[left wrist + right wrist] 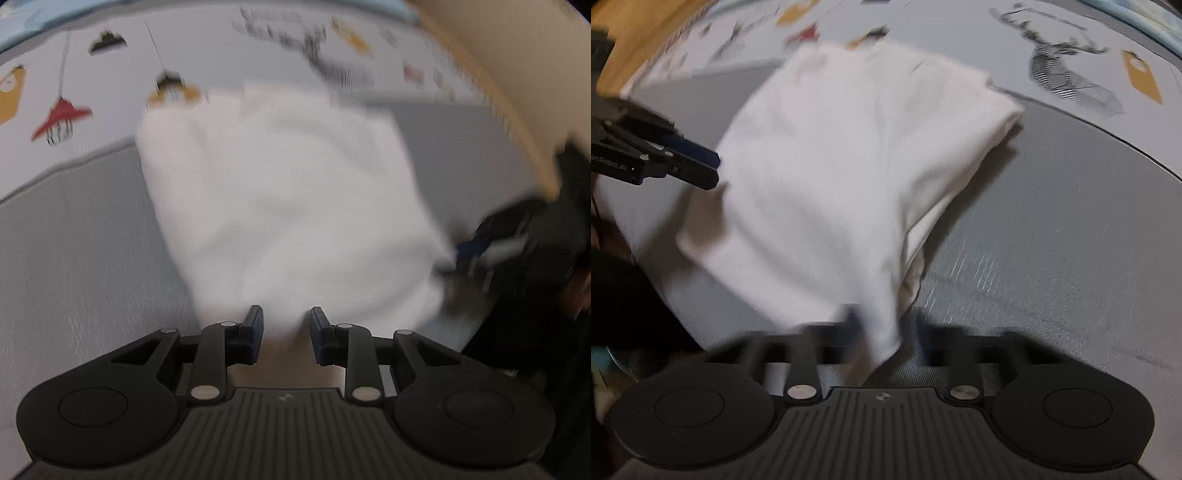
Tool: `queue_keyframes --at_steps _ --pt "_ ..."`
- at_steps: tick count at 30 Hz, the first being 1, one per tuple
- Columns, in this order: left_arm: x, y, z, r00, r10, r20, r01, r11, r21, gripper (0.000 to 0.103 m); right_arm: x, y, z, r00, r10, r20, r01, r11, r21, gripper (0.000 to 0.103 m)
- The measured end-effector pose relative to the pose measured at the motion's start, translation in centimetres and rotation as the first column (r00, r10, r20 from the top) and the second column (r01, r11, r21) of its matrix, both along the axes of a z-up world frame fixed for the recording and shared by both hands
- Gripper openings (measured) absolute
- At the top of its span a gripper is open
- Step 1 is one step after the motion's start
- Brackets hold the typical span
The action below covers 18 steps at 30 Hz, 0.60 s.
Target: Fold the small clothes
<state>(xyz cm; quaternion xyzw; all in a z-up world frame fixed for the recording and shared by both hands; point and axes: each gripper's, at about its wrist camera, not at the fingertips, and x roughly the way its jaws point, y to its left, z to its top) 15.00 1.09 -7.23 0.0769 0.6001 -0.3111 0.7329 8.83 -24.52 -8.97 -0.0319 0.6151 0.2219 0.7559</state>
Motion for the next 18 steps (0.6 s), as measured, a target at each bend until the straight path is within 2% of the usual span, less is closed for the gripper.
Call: queue_keyframes --at_steps 3,4,6,7,9,10,11,12,13,14,16,18 --pt "-1.8 -0.7 -2.0 0.994 -0.104 -0.016 0.105 0.987 0.121 0.03 0.4 -1.3 0.3 0.998 -0.056 -0.023 0.056 0.998 0.008 0.006" --pt "-2.1 -1.0 -1.9 0.991 -0.134 -0.006 0.134 0.982 0.13 0.03 0.4 -1.3 0.1 0.998 -0.052 -0.028 0.052 0.999 -0.002 0.007" --pt "-1.8 -0.8 -1.1 0.992 -0.128 0.001 0.128 0.987 0.101 0.031 0.3 -1.2 0.3 0.999 -0.036 -0.023 0.036 0.999 -0.016 0.011" --pt "-1.3 -0.4 -0.5 0.995 -0.103 0.014 0.101 0.992 0.076 0.032 0.4 -1.3 0.7 0.999 -0.046 -0.011 0.046 0.999 -0.012 0.018" --pt "0.0 0.8 0.9 0.999 -0.026 0.035 0.025 1.0 0.007 0.033 0.7 -2.3 2.3 0.993 -0.105 0.045 0.102 0.993 0.066 0.03" --pt "0.8 1.5 1.5 0.999 0.027 0.041 -0.026 0.999 -0.033 0.04 0.9 -2.8 3.1 0.985 -0.152 0.076 0.143 0.983 0.116 0.038" --pt "1.6 2.2 1.9 0.995 0.085 0.058 -0.082 0.995 -0.058 0.056 1.4 -3.6 3.6 0.97 -0.224 0.096 0.204 0.962 0.181 0.042" --pt "2.3 2.6 2.2 0.986 0.144 0.078 -0.14 0.988 -0.063 0.064 1.9 -4.1 3.6 0.952 -0.29 0.093 0.264 0.938 0.223 0.05" --pt "3.1 3.3 2.1 0.971 0.221 0.095 -0.216 0.975 -0.057 0.069 2.4 -4.5 3.3 0.936 -0.343 0.083 0.315 0.917 0.244 0.052" --pt "3.8 3.6 1.8 0.96 0.267 0.087 -0.263 0.963 -0.056 0.069 3.0 -4.8 2.8 0.915 -0.397 0.069 0.368 0.893 0.258 0.053" --pt "4.9 4.3 0.6 0.941 0.339 0.018 -0.337 0.938 -0.077 0.069 4.0 -4.7 1.8 0.887 -0.46 0.039 0.435 0.861 0.263 0.057" --pt "5.7 4.0 -0.4 0.926 0.377 -0.034 -0.378 0.922 -0.087 0.069 5.3 -4.4 0.4 0.863 -0.506 -0.01 0.491 0.832 0.259 0.058"
